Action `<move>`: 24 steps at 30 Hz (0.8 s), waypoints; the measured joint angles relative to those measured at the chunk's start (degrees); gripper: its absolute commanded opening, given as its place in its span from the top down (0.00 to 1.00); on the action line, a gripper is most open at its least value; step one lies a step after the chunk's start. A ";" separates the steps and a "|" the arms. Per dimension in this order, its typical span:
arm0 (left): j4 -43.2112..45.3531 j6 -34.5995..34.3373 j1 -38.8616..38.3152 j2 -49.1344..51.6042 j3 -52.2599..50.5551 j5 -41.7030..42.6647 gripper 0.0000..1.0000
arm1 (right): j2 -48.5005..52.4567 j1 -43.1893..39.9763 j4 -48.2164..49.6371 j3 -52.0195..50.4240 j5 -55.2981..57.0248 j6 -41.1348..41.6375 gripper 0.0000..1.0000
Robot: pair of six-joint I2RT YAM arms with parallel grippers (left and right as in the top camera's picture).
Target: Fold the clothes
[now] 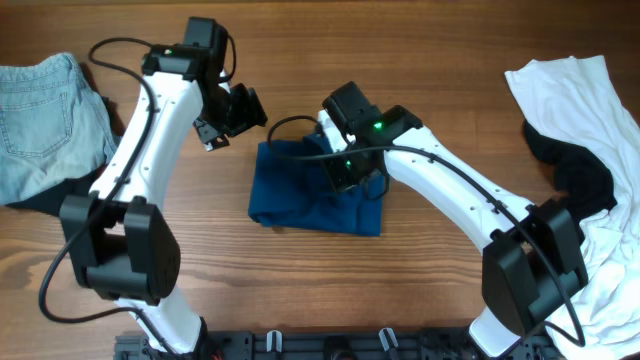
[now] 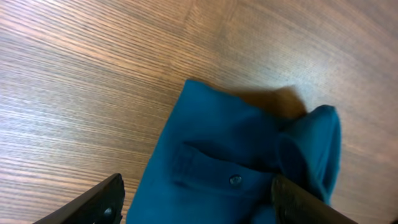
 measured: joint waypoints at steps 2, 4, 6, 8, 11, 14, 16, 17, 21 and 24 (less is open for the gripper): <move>-0.04 0.44 -0.39 0.48 -0.04 0.07 0.25 | 0.00 -0.04 -1.99 0.00 3.74 4.98 0.96; -0.24 0.61 -0.50 0.50 -0.07 0.28 0.25 | 0.00 -0.11 -6.23 0.00 8.46 12.26 0.96; -0.33 0.72 -0.50 0.50 -0.07 0.28 0.25 | 0.00 -0.70 -11.30 0.02 13.03 20.11 0.95; -0.50 0.94 -0.50 0.50 -0.07 0.44 0.25 | 0.00 -1.92 -13.55 0.02 16.11 25.57 0.86; -0.63 1.25 -0.50 0.50 -0.07 0.46 0.25 | 0.00 -3.04 -16.04 0.00 18.64 29.31 0.85; -0.72 1.92 -0.50 0.50 -0.07 0.46 0.24 | 0.00 -4.00 -17.40 -0.26 21.11 32.92 0.85; -0.74 2.12 -0.50 0.50 -0.07 0.46 0.23 | -0.02 -5.03 -15.85 -0.31 21.16 32.70 0.82; -0.74 2.19 -0.50 0.50 -0.07 0.46 0.23 | -0.13 -5.42 -15.19 -0.31 21.14 32.33 0.72; -0.37 2.32 -0.50 0.50 -0.09 0.48 0.23 | -6.14 -5.99 -3.43 -0.37 14.71 23.21 0.60; 2.84 2.58 -0.61 0.50 -0.11 0.46 0.22 | -8.74 -5.99 1.55 0.44 2.97 13.86 0.63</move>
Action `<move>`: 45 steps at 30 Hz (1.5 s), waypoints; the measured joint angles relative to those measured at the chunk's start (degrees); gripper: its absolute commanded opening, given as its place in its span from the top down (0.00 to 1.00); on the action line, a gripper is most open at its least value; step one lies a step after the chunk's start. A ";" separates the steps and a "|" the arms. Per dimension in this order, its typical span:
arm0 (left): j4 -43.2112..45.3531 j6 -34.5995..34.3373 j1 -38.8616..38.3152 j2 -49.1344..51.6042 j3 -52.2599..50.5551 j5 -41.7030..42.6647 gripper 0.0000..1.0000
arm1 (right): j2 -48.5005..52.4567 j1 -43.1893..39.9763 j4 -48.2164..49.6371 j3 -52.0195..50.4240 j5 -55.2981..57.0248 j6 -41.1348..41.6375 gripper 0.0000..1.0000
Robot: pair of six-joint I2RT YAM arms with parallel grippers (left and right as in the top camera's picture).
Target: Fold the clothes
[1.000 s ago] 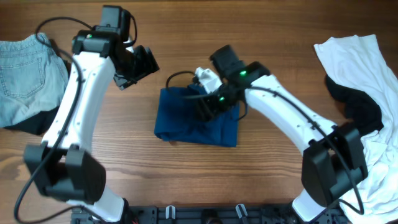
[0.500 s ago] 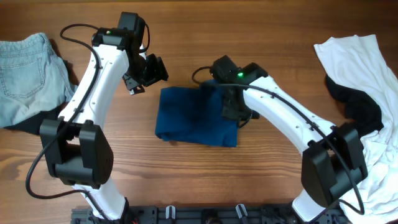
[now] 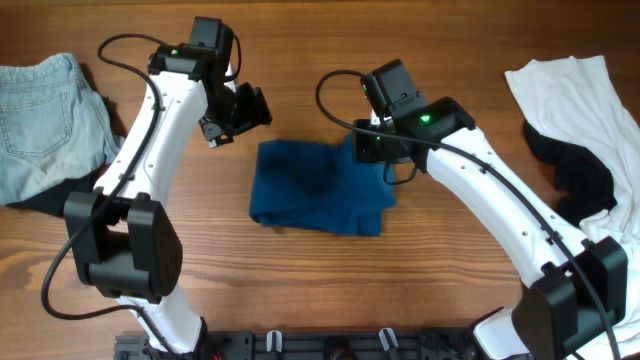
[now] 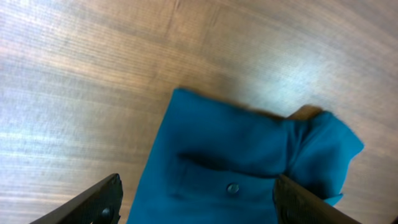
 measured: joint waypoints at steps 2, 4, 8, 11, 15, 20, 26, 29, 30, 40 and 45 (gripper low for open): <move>2.84 1.01 -0.37 0.04 0.00 0.00 0.21 | 1.11 0.17 -0.72 -0.02 -4.24 -2.71 0.69; 5.38 2.60 -1.46 0.31 0.00 0.00 0.21 | 4.31 0.90 -1.75 -1.40 -7.98 -4.72 0.72; 8.02 5.92 -3.69 3.74 0.00 0.04 0.21 | 9.05 2.54 -0.79 -9.60 -9.97 -3.26 0.78; 8.04 6.80 -3.91 9.14 0.00 0.24 0.21 | 9.75 2.54 -0.46 -15.76 -10.58 -0.90 0.78; 2.51 7.10 -3.89 14.49 0.00 0.52 0.29 | 9.73 2.54 -0.46 -19.12 -9.09 2.95 0.77; -10.93 7.43 -3.89 16.50 -0.04 0.37 0.26 | 9.14 -1.38 2.80 -19.32 -4.48 4.37 0.76; -19.21 7.45 -3.91 16.50 -0.26 1.09 0.26 | 9.73 -14.69 9.68 -12.15 6.75 -4.07 0.73; -17.94 7.43 -3.87 15.63 -0.48 2.16 0.22 | 9.51 -16.22 3.17 -2.95 9.09 -6.23 0.72; -14.36 7.41 -3.72 14.29 -0.81 2.62 0.14 | 9.16 -16.04 1.62 -1.31 9.25 -6.43 0.72; 12.70 13.14 -2.36 5.84 0.04 16.50 0.00 | 1.20 -15.89 -4.17 0.13 3.93 -6.64 0.64; 14.08 16.35 -5.57 14.19 0.00 20.50 0.00 | 1.20 -15.89 -4.61 0.13 3.08 -6.58 0.64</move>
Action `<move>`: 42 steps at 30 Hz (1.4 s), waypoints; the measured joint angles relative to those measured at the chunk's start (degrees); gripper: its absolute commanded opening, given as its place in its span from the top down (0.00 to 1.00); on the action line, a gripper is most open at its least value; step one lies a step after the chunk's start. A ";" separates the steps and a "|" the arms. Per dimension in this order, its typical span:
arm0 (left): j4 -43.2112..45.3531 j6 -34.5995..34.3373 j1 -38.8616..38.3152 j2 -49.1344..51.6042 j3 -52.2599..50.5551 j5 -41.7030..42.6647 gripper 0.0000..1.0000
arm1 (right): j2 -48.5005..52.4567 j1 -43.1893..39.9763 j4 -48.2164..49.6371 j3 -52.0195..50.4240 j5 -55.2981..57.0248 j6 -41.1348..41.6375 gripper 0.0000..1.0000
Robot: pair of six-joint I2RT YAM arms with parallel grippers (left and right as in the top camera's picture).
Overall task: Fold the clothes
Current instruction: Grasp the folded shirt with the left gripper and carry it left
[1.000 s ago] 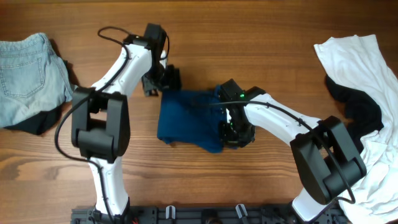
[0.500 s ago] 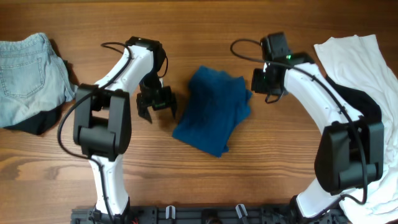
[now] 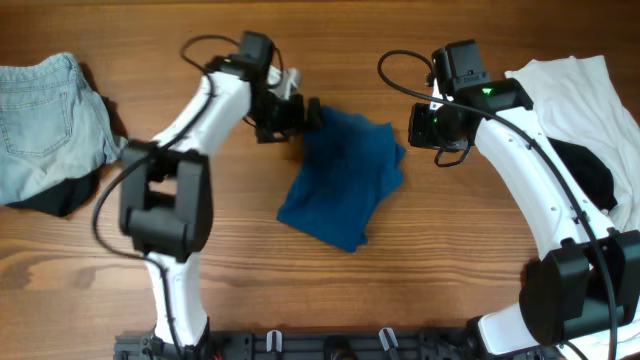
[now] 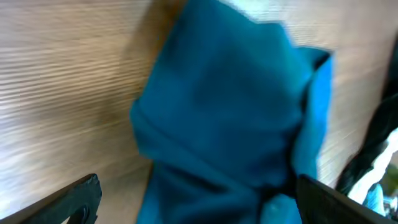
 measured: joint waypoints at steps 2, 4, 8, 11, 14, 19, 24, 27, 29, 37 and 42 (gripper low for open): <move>0.76 0.57 -1.51 3.17 0.00 0.90 0.00 | 0.00 0.00 0.00 0.00 -0.20 0.00 0.64; 0.81 0.98 -3.13 4.63 0.24 2.73 0.12 | 0.00 0.00 -0.11 0.00 -0.37 0.00 0.64; 0.55 2.86 -7.54 6.45 0.81 4.81 0.78 | 0.00 0.00 -0.74 0.00 -0.39 0.00 0.64; 1.11 4.46 -9.51 7.87 0.74 6.03 0.96 | 0.00 0.00 -1.07 0.00 -0.39 0.00 0.64; 1.40 5.31 -8.94 7.87 0.63 6.95 0.96 | 0.00 0.00 -1.09 0.00 -0.39 0.00 0.64; 1.22 5.44 -4.79 5.55 0.37 3.21 0.96 | 0.00 0.00 -1.25 0.00 -0.39 -0.02 0.64; 1.57 5.44 9.64 -7.41 0.15 -2.97 0.96 | 0.00 0.00 -1.57 0.00 -0.39 -0.02 0.64; 3.48 5.57 18.08 -15.74 0.15 -9.84 0.96 | 0.00 0.00 -1.60 0.00 -0.39 -0.02 0.64; 5.09 5.66 22.75 -18.67 0.17 -13.84 0.96 | 0.00 0.00 -1.70 0.00 -0.39 0.00 0.64; 13.62 5.66 39.41 -19.74 0.09 -20.41 0.96 | 0.00 0.00 -1.77 0.00 -0.39 0.00 0.64; 17.33 5.66 45.92 -19.61 0.09 -20.63 0.96 | 0.00 0.00 -1.79 0.00 -0.39 0.00 0.64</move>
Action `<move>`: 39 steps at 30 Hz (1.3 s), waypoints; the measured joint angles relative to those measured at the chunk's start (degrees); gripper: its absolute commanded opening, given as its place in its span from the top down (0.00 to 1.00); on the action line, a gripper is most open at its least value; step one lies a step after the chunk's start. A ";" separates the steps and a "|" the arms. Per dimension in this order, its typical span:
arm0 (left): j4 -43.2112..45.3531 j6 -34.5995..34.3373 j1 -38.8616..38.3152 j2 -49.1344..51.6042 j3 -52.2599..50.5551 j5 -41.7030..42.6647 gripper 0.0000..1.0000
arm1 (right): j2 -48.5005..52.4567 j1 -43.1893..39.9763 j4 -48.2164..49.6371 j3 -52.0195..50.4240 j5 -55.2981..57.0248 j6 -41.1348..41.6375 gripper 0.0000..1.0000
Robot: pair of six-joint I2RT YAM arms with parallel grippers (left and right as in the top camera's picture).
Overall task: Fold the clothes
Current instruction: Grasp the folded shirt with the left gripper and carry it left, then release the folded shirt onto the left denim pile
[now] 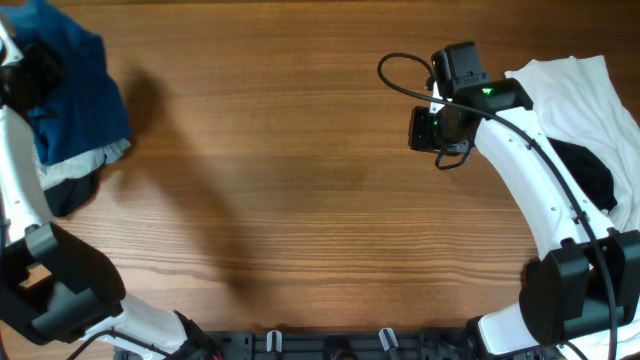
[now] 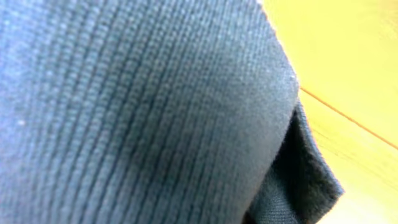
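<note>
A dark blue garment [image 1: 85, 80] hangs bunched at the far left of the overhead view and casts a shadow on the table [image 1: 300, 210]. My left gripper [image 1: 28, 68] is at its left edge, shut on it. In the left wrist view the blue knit cloth [image 2: 137, 106] fills the frame and hides the fingers. My right gripper [image 1: 415, 128] hovers right of centre, open, holding nothing.
A white garment [image 1: 590, 90] with a black garment [image 1: 585, 175] on it lies at the right edge. Under the blue garment a pale cloth edge [image 1: 85, 160] and a dark cloth [image 1: 65, 192] show at the left.
The blue garment has gone from the table's centre to the far left edge, held up by my left gripper. The right arm has not moved.
The blue garment lay folded at the centre, with my right gripper on it and my left gripper open beside its corner. Then the right gripper was at its right edge. Later the right arm stood clear and the left gripper was at the rotated garment, which now hangs at far left.
</note>
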 measured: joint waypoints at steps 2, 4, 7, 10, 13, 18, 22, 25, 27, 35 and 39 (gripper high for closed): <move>0.74 0.00 1.64 0.72 0.00 0.02 0.96 | 0.00 0.00 -0.04 0.00 0.00 0.00 0.64; 1.66 0.00 3.08 2.10 0.00 0.02 0.96 | 0.00 0.00 -0.42 0.00 0.00 0.00 0.64; 3.41 0.00 5.99 5.31 -0.04 0.02 0.95 | 0.00 0.00 -0.79 0.00 0.00 0.00 0.64; 5.07 0.00 8.87 7.02 -0.04 0.02 0.95 | 0.00 0.00 -0.81 0.00 0.00 0.00 0.64; 6.51 0.00 11.89 8.83 -0.04 0.02 0.93 | 0.00 0.00 -0.83 0.00 0.00 0.00 0.64; 6.75 0.20 15.65 10.16 -0.07 -0.02 0.21 | 0.00 0.00 -0.83 0.00 0.00 0.00 0.63; 7.41 0.24 17.79 10.16 -0.07 -0.20 0.00 | 0.00 0.00 -0.83 0.00 0.00 0.00 0.61; 7.67 -1.42 20.24 10.12 -0.04 -1.33 0.00 | 0.00 0.00 -0.83 0.00 0.00 0.00 0.60; 8.26 -2.29 21.73 9.57 -0.07 -1.73 0.00 | 0.00 0.00 -0.79 0.00 0.00 0.00 0.59; 11.41 -3.30 21.09 2.23 0.09 13.68 0.00 | 0.00 0.00 -0.79 0.00 0.04 0.00 0.59; 8.81 -3.30 17.70 3.87 0.13 17.16 0.00 | 0.00 0.00 -0.81 0.00 0.04 0.00 0.59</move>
